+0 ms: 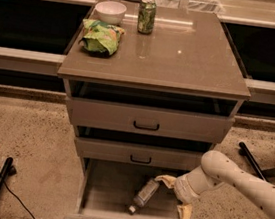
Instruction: Pick blue plastic bottle from bottom drawer and place on counter
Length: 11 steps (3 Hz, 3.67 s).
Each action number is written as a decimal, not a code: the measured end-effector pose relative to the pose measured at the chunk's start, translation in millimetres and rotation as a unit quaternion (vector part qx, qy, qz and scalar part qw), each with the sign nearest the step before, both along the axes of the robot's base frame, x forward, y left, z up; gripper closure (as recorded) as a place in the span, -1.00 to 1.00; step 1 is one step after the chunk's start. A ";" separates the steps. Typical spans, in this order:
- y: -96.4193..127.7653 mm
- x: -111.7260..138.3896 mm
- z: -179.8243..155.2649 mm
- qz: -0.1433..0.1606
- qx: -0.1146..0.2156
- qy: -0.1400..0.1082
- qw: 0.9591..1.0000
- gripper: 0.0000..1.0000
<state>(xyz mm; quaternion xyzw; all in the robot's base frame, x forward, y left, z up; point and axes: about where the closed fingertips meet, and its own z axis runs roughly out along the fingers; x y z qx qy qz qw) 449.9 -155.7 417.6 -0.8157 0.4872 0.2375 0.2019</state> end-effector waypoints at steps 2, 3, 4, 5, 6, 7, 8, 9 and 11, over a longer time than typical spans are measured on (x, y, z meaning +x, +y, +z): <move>52.6 13.7 -119.7 0.085 0.034 0.010 0.996 -1.00; 52.7 13.5 -119.5 0.085 0.034 0.011 0.996 -1.00; 60.7 17.6 -137.6 0.074 0.059 0.010 0.995 -1.00; 52.7 43.0 -158.8 0.039 0.097 -0.041 0.994 -1.00; 41.3 77.2 -178.2 0.004 0.092 -0.100 0.991 -1.00; 38.0 92.9 -182.9 -0.010 0.079 -0.119 0.990 -1.00; 45.1 109.0 -206.4 -0.015 0.072 -0.131 0.989 -0.64; 53.9 120.3 -226.4 -0.014 0.066 -0.132 0.989 -0.46; 74.3 134.6 -254.8 0.002 0.049 -0.121 0.991 -0.46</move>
Offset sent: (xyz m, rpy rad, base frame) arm 0.0749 0.0833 -0.2038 0.0355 -0.1672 0.1218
